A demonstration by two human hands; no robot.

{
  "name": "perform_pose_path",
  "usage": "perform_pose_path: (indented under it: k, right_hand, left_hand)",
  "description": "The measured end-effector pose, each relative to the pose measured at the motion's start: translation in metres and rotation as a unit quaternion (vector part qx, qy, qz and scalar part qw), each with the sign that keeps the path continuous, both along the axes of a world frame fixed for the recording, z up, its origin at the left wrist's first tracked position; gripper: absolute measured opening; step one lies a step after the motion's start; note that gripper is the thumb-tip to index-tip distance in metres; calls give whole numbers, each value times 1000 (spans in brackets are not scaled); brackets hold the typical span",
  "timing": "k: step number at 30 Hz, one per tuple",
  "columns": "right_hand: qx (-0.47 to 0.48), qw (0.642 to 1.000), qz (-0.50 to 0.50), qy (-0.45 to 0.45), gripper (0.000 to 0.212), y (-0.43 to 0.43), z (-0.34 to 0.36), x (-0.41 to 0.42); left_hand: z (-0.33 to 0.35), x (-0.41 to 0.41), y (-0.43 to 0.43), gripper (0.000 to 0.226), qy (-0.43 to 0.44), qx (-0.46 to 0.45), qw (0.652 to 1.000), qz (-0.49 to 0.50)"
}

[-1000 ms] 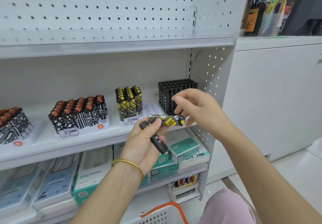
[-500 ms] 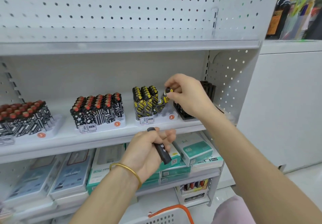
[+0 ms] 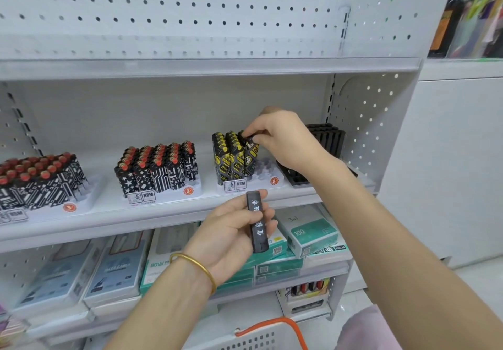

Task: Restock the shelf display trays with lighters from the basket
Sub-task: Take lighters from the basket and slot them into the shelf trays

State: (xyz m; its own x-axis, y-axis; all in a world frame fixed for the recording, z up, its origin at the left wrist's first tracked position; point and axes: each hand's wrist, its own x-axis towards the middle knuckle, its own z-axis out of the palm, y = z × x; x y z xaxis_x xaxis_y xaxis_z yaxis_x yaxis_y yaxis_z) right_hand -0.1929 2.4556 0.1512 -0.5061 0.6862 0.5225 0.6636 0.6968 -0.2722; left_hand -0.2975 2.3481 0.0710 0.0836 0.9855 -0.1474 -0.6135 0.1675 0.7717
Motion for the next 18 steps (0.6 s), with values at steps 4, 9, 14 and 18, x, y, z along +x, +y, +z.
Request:
perform_pose_path:
  k: [4, 9, 14, 18]
  right_hand:
    - [-26, 1000, 15, 3, 25, 4, 4, 4]
    - [13, 1000, -7, -13, 26, 3, -12, -7]
    - [39, 998, -41, 12, 30, -5, -19, -6]
    - [5, 991, -37, 126, 25, -30, -17, 15]
  left_hand:
    - [3, 0, -1, 28, -2, 5, 1000, -5]
    - [6, 1, -3, 25, 1, 8, 1000, 4]
    - [7, -3, -6, 23, 16, 16, 1000, -9]
    - [6, -3, -9, 27, 76, 59, 995, 0]
